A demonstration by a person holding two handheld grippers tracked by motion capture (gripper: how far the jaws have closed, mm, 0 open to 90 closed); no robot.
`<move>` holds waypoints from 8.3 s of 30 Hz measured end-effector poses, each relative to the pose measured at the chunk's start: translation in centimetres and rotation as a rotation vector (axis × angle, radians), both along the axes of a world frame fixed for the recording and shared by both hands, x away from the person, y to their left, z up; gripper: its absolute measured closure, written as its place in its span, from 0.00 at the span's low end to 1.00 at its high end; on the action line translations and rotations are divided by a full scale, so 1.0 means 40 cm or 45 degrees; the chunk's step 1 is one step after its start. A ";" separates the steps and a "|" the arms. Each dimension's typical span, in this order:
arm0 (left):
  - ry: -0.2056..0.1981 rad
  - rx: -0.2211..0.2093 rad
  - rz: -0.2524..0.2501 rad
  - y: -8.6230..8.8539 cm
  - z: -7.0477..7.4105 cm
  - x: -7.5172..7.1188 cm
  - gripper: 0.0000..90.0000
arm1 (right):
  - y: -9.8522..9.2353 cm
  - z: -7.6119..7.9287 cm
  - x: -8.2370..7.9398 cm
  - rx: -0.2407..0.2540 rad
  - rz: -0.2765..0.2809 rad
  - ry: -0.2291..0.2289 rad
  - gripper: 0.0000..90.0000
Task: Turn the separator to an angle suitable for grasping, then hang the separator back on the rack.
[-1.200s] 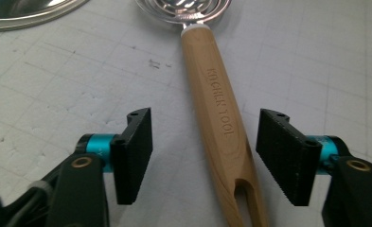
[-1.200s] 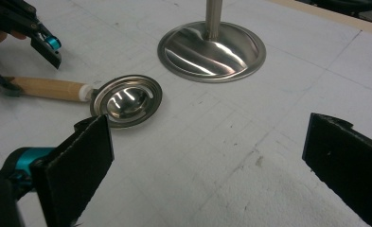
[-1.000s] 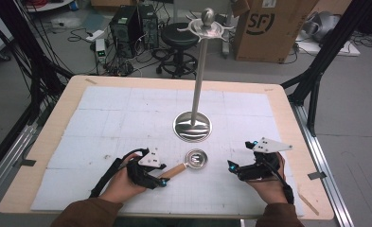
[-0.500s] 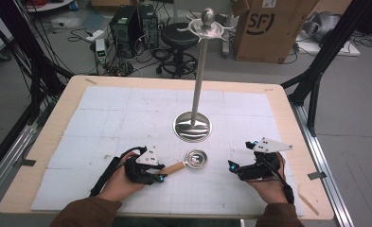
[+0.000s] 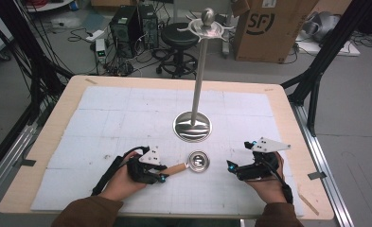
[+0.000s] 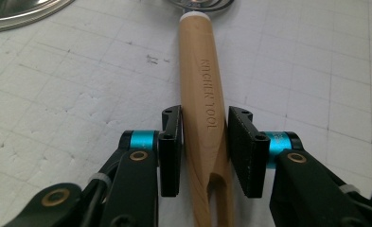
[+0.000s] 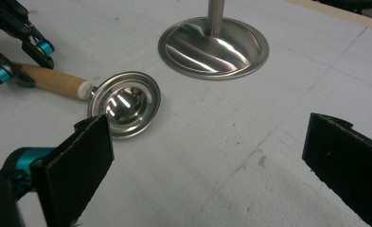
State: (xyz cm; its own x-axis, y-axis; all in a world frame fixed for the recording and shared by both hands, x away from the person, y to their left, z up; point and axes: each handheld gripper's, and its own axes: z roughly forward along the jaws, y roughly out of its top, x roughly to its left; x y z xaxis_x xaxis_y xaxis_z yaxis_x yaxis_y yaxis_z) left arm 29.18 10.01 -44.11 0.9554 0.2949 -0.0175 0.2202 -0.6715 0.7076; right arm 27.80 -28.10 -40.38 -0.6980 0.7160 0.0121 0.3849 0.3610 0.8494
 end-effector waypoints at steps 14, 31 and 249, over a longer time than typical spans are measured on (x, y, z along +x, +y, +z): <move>-0.024 -0.025 0.016 -0.008 0.004 0.009 0.73 | -0.002 0.002 0.002 0.012 -0.001 0.004 0.02; -0.009 0.080 0.009 -0.068 0.011 0.026 0.74 | 0.001 -0.001 0.006 0.004 0.010 0.006 0.02; -0.175 -0.382 0.308 0.217 0.128 0.031 0.12 | 0.209 -0.026 0.093 -0.738 0.548 0.448 0.68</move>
State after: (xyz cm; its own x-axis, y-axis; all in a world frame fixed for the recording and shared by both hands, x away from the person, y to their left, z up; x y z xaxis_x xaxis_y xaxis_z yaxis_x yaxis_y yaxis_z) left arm 30.43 18.70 -38.98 0.8586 0.5125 -0.0139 0.2363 -0.3716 0.8978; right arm 31.53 -19.72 -41.41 -0.9388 0.3443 -0.0084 0.3216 0.8851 0.3363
